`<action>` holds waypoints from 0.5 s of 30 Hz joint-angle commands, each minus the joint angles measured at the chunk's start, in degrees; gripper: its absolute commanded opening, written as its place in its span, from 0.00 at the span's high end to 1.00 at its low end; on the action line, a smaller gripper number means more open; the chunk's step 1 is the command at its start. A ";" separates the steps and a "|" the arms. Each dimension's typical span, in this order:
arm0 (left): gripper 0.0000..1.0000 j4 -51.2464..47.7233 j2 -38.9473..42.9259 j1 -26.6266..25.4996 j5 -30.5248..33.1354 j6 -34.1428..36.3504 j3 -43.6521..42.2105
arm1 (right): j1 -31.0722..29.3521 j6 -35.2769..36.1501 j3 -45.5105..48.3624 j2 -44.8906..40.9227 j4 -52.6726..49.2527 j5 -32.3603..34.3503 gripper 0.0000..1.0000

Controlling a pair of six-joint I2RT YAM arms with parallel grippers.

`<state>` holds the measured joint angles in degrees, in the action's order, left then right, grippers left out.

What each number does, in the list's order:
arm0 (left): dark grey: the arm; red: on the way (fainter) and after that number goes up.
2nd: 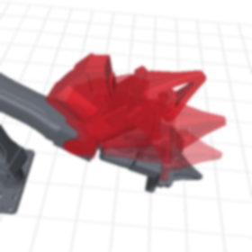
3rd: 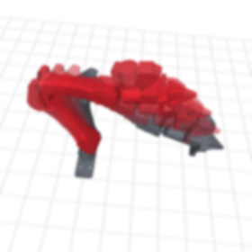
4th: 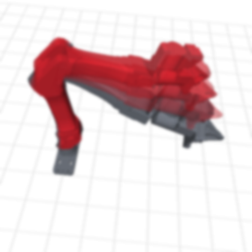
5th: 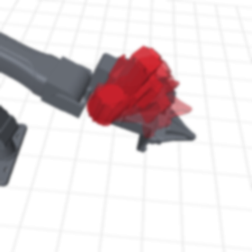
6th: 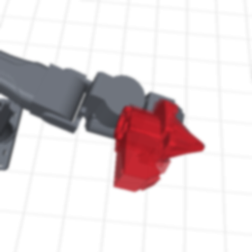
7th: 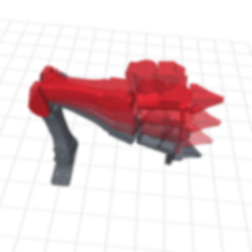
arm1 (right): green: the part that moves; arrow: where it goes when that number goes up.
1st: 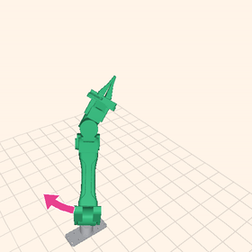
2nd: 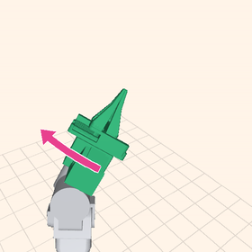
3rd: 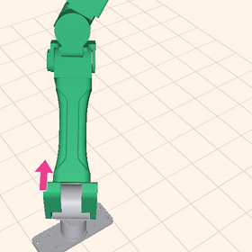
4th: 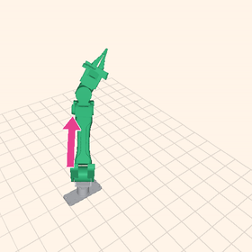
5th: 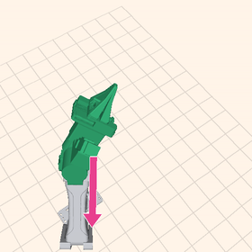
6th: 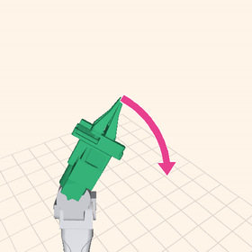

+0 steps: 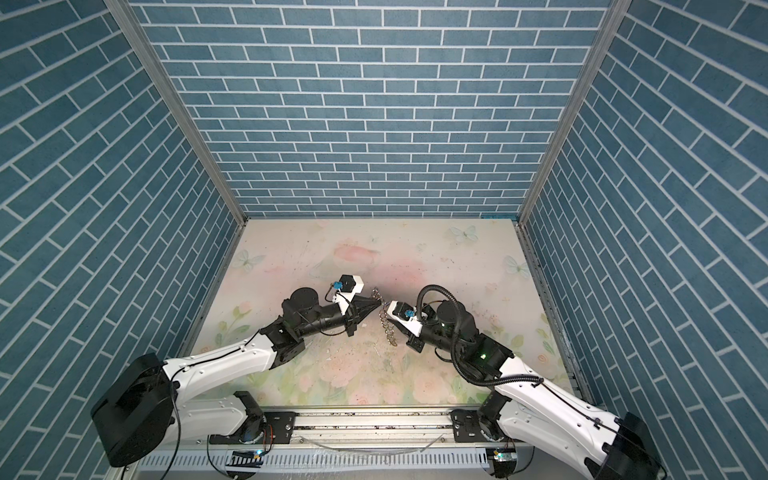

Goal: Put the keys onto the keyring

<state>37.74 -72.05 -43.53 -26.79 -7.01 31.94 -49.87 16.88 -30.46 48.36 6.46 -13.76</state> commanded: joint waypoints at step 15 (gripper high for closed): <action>1.00 8.63 -2.32 -0.77 -0.55 -4.24 -0.17 | -1.57 2.21 -0.18 3.89 7.05 8.38 0.86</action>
<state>42.35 -74.59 -43.97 -26.55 -10.92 31.94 -51.09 18.31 -30.37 52.03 13.56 -7.53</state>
